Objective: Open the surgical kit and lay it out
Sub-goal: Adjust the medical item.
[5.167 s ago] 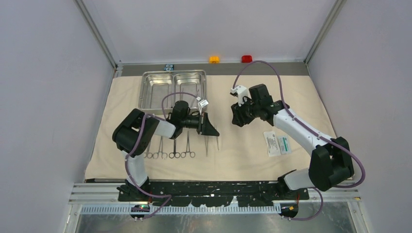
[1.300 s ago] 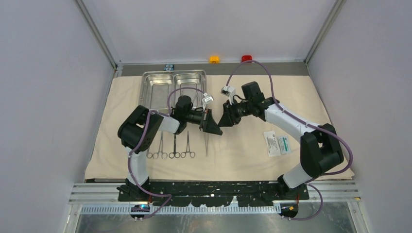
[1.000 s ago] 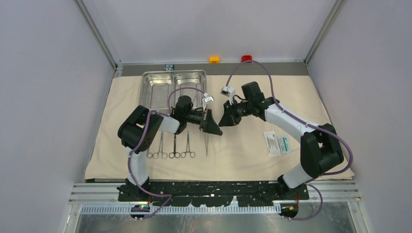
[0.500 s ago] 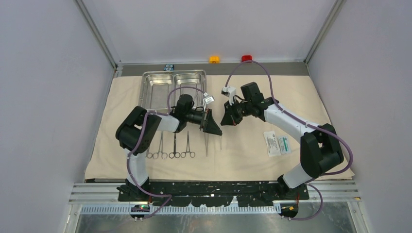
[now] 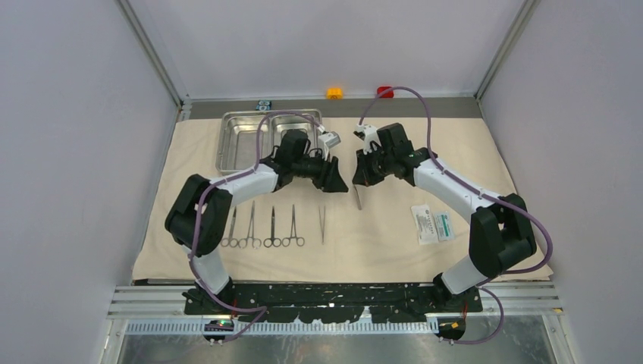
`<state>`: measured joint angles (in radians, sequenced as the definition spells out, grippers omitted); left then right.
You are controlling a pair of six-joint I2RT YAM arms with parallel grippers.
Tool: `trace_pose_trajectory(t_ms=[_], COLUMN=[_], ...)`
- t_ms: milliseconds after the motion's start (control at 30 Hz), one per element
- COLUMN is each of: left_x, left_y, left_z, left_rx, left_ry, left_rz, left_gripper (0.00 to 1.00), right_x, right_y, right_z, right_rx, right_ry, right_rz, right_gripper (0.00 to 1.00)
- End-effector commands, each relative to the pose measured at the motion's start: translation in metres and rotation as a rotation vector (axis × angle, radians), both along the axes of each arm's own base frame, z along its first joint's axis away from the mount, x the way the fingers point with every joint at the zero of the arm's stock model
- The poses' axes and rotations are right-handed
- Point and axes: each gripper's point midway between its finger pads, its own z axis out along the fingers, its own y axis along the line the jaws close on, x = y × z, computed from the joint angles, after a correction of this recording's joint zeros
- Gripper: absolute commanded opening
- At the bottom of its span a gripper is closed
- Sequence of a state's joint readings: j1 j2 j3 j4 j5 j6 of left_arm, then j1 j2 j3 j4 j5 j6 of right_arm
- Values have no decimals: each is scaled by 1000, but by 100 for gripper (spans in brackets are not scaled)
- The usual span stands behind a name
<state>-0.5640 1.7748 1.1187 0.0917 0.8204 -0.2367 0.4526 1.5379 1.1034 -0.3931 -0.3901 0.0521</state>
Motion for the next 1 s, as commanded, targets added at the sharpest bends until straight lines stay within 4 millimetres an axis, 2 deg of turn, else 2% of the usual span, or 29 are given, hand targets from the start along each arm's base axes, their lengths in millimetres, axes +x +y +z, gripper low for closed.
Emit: trace_pose_trajectory(t_ms=[0,167,300,400,633,800,967], left_x=[8,7,4,3,6,-1,-3], left_y=[11,4,-9,-19,-29,-35,-31], left_z=[-20,-18,-11,-5,11,23,25], left_rx=[93,47,-28,-86,-136,-196,-209], left_ry=[-53,-107,-140,-155,-219,-215,-211], left_rz=[93,80,15,-48,-132,-200,-219], left_gripper=[45,45,46,47,49,49,38], right_x=[16,25,28,25,8,2,0], right_y=[0,-7,-3,4,12,16,16], right_z=[21,29,40,48,58,57,54], right_rx=[22,94,183,243,301,324,326], right_ry=[-59,-19,19,36,29,34,33], right_rz=[-71,-153,-168,-141,-33,13,33], right_gripper=[0,1,0,0,0,0,0])
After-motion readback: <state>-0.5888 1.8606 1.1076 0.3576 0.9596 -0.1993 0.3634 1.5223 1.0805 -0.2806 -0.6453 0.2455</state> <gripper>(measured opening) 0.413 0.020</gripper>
